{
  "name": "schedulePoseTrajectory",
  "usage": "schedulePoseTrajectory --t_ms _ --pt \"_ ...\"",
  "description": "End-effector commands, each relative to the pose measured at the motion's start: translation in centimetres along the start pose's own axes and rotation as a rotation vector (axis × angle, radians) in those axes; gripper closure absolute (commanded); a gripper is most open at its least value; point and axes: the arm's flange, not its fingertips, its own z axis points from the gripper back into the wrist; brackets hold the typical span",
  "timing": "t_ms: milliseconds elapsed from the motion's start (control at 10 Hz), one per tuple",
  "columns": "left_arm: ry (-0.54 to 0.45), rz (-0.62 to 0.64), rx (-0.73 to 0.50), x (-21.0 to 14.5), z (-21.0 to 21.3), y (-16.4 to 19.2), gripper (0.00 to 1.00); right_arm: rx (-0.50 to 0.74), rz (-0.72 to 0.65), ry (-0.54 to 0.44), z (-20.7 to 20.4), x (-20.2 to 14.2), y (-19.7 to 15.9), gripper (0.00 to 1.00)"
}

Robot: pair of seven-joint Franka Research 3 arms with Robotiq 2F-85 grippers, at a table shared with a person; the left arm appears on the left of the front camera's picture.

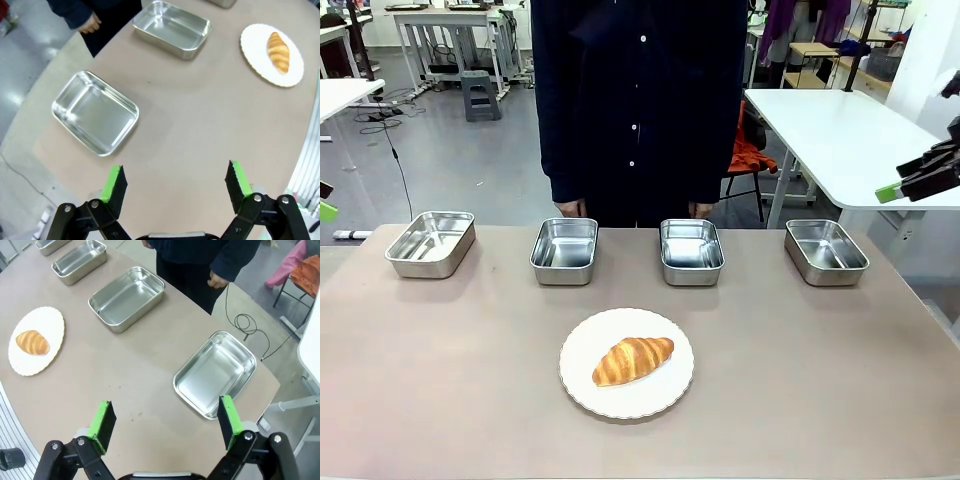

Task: Place the bread in the container.
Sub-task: Place the Butter Roll into the Airtight Container indicated by the human.

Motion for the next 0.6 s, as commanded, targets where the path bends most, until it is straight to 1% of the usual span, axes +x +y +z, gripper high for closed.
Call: schedulePoseTrajectory --t_ms 0,100,200,300,500 --pt "-0.053 -0.013 0.004 -1.2 2.4 0.7 0.00 0.043 0.011 -0.077 2.6 -0.2 -1.7 0.00" --pt "-0.114 0.006 -0.006 -2.2 4.6 1.2 0.00 0.067 0.012 -0.125 4.4 -0.3 -3.1 0.00" --pt "-0.168 0.030 0.005 -3.1 6.3 1.6 0.00 0.073 0.010 -0.153 5.7 -0.7 -4.4 0.00" --pt "-0.219 0.051 0.027 -3.7 7.5 1.8 0.00 0.057 -0.009 -0.184 6.8 -1.2 -5.5 0.00" --pt "-0.268 0.051 0.023 -4.4 9.0 1.8 0.00 0.068 -0.025 -0.218 8.0 -2.3 -6.6 0.00"
